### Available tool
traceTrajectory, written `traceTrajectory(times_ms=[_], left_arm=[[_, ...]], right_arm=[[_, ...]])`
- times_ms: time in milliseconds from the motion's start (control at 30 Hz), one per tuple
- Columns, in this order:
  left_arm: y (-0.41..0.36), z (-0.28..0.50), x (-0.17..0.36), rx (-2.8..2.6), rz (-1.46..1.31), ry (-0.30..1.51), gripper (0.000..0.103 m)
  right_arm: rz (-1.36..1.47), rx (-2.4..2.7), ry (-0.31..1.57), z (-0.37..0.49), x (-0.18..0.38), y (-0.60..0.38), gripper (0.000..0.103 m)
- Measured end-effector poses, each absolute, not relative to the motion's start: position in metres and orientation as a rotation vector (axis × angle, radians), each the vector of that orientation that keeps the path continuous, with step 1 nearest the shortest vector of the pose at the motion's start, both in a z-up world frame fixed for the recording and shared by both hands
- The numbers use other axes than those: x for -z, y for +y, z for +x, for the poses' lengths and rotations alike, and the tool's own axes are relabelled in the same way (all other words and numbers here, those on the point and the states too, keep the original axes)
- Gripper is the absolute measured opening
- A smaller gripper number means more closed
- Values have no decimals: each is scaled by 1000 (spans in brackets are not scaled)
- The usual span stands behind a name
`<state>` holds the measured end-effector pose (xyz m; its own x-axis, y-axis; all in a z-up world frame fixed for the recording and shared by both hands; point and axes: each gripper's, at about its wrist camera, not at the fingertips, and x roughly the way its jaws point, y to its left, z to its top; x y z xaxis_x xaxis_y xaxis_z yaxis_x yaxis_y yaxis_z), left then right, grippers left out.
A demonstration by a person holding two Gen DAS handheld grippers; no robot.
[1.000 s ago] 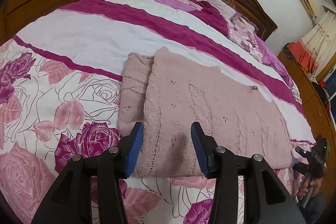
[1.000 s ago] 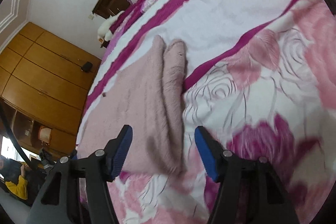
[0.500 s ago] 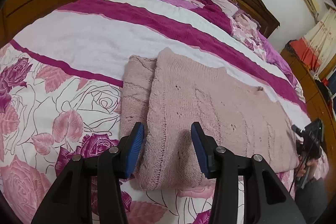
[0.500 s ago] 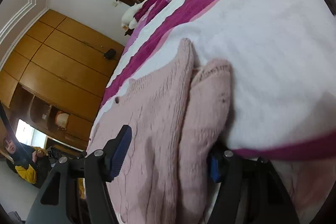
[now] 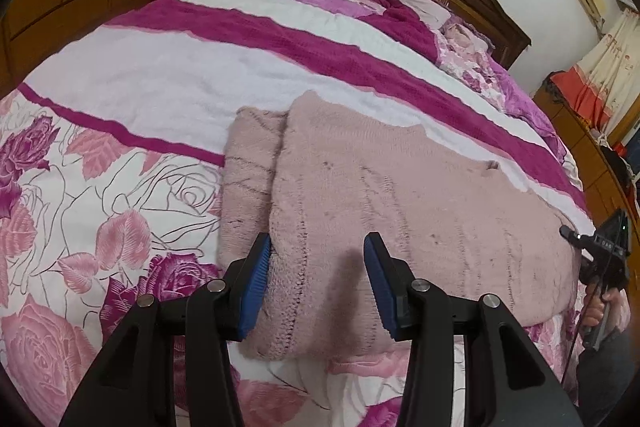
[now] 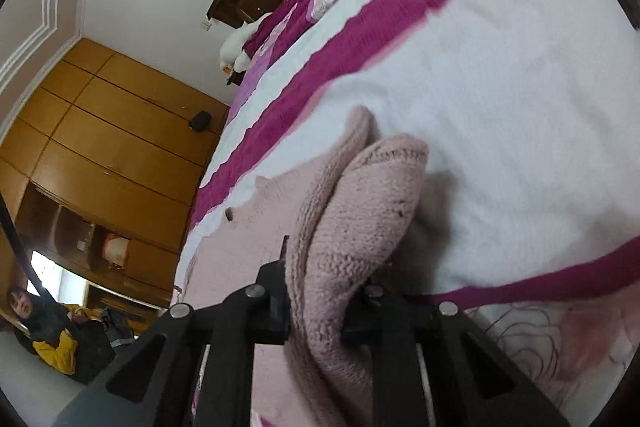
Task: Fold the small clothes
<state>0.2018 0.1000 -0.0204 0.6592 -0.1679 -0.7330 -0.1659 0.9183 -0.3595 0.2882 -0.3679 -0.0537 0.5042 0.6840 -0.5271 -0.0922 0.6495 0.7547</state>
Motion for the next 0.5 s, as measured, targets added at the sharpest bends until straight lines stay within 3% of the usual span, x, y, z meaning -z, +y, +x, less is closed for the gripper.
traceTrajectory(times_ms=[100,200,333,467,500], left_arm=[[76,207,5,80,-496,833,20],[23,220,-12,195,-491,818,0],[-50,250,-8,297,-428,844,0],[-72,285,68,230,-458,1015,0],[-68,283,75,246,-490,967,0]], right_arm=[[683,-486,960,291,35,-360,16],[643,-468,970,293,15,-349,16],[612,-448,978,291,-9,-336,16],[587,-455,969,284,-34,-326,16],[585,-462,964,281,-40,-324,16]])
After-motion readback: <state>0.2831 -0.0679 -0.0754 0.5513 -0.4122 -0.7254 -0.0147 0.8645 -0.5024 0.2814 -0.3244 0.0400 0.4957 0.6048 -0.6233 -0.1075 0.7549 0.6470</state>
